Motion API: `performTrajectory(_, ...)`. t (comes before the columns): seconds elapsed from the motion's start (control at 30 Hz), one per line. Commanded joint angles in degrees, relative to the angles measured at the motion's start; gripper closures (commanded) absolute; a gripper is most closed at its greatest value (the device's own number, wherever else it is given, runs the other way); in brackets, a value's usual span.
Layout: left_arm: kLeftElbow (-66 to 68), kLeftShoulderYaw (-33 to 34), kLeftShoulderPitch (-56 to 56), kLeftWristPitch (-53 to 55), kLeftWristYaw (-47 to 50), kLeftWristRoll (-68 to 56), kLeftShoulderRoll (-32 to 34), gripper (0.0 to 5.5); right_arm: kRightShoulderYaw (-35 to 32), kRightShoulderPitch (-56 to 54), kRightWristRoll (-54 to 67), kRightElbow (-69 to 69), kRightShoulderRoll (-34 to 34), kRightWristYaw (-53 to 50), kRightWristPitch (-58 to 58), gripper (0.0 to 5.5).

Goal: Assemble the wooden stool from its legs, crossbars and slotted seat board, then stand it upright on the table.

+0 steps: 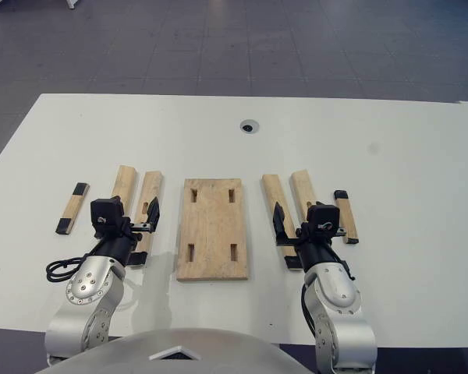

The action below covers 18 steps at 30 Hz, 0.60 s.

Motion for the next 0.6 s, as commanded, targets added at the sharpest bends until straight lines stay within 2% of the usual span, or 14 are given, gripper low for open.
performTrajectory(0.03, -0.4, -0.3, 0.0, 0.9, 0.5, 0.5, -0.1, 1.06, 0.1, -0.2, 0.2, -0.8, -0.1, 0.1, 0.9, 0.84)
performTrajectory(0.6, -0.4, -0.8, 0.5, 0.4, 1.1, 0.6, -0.5, 1.06, -1.1, -0.9, 0.9, 0.1, -0.6, 0.9, 0.8, 0.84)
